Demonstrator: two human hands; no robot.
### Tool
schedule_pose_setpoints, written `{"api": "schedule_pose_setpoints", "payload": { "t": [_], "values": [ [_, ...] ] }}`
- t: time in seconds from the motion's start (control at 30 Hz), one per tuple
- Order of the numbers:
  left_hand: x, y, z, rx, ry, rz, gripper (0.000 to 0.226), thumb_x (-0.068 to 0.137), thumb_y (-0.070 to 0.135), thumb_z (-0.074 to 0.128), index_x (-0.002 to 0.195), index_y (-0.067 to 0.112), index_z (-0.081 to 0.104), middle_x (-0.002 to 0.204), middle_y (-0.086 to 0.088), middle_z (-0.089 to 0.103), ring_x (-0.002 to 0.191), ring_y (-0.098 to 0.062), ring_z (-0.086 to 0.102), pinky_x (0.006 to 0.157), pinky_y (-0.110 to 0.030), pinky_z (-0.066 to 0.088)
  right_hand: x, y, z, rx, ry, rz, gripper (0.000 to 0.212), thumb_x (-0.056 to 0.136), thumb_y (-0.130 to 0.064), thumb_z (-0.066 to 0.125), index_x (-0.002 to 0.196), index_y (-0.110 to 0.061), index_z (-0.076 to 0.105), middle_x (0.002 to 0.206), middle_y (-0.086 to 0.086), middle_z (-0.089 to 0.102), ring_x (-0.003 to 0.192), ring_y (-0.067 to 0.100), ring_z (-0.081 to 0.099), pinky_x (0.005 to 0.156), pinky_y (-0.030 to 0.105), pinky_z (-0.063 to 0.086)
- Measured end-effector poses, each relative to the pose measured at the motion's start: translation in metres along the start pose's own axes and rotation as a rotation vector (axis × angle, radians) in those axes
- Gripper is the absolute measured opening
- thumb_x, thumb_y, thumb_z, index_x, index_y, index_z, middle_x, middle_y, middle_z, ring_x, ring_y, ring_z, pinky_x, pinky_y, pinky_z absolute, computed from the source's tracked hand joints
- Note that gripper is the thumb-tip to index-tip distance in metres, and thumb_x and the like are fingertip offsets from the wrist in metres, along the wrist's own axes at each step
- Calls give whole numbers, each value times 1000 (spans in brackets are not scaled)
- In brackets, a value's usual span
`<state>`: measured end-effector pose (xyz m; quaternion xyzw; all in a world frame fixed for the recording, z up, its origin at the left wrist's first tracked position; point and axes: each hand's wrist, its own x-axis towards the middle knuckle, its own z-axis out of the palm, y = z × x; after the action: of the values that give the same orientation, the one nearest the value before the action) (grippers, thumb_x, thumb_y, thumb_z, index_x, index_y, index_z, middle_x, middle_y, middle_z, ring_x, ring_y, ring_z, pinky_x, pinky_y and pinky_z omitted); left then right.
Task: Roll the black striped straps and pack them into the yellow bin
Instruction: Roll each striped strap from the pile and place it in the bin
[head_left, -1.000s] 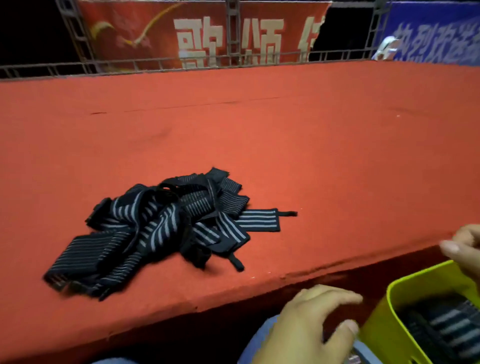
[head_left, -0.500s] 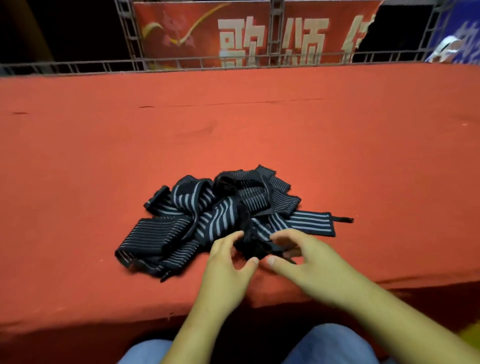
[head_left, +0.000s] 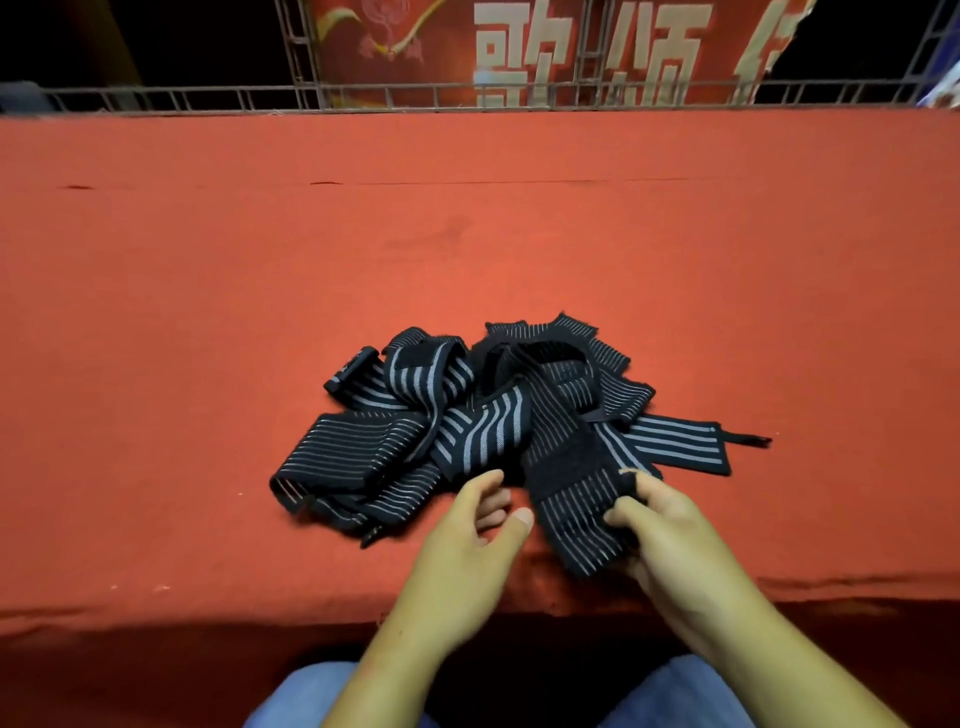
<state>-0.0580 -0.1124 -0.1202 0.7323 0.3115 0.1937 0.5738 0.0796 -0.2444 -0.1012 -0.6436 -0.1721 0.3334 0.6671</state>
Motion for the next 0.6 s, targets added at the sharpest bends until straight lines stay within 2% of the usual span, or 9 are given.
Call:
{"api": "schedule_pose_setpoints", "payload": {
  "t": [0.07, 0.17, 0.23, 0.3, 0.37, 0.43, 0.53, 0.6],
  "values": [
    [-2, 6, 5, -94, -67, -12, 44, 100, 26, 65, 141, 29, 50, 128, 7, 70, 110, 11, 64, 87, -3, 44, -12, -1, -3, 133, -45, 92, 35, 89, 15, 38, 94, -3, 67, 85, 15, 73, 76, 22, 67, 70, 39, 57],
    [-4, 12, 16, -214, -126, -11, 41, 101, 18, 63, 138, 29, 50, 112, 3, 77, 99, 1, 71, 84, -14, 50, -25, 3, -8, 182, -100, 108, 30, 85, 12, 42, 101, 4, 66, 92, 21, 71, 85, 28, 65, 78, 41, 55],
    [-5, 13, 22, -314, -123, -17, 46, 99, 7, 64, 138, 27, 51, 113, 4, 78, 103, -9, 74, 88, -24, 54, -32, 4, -11, 151, -109, 99, 37, 71, 2, 52, 100, -5, 74, 95, 20, 70, 88, 29, 62, 86, 44, 48],
    [-5, 13, 25, -328, -101, 2, 50, 97, -1, 64, 138, 26, 53, 118, 4, 77, 108, -14, 73, 93, -29, 55, -39, 2, -14, 172, -135, 142, 43, 64, -5, 61, 103, -12, 78, 101, 19, 74, 89, 30, 66, 84, 45, 48],
    [-7, 14, 26, -317, -120, 19, 49, 97, -3, 64, 136, 26, 56, 118, 3, 77, 110, -16, 73, 95, -29, 55, -45, 3, -16, 276, -134, 206, 41, 73, -18, 69, 112, -8, 78, 108, 25, 75, 88, 34, 71, 76, 46, 52],
    [-11, 17, 27, -265, -149, 45, 48, 97, -2, 64, 134, 29, 59, 118, 5, 77, 110, -14, 73, 95, -28, 55, -50, 7, -16, 372, -115, 274, 42, 84, -35, 60, 110, -9, 80, 112, 27, 75, 88, 37, 73, 75, 49, 52],
    [-15, 21, 27, -173, -152, 120, 48, 97, 0, 65, 130, 34, 64, 120, 13, 74, 114, -6, 69, 97, -24, 53, -53, 11, -15, 419, -37, 330, 47, 87, -36, 55, 114, -5, 78, 113, 29, 74, 96, 43, 72, 86, 58, 50],
    [-19, 25, 24, -157, -144, 173, 47, 97, -2, 64, 126, 34, 66, 123, 16, 72, 116, -3, 67, 98, -19, 51, -56, 12, -13, 384, 2, 345, 48, 85, -33, 58, 120, -4, 73, 114, 30, 73, 95, 46, 72, 77, 57, 52]
  ]
}}
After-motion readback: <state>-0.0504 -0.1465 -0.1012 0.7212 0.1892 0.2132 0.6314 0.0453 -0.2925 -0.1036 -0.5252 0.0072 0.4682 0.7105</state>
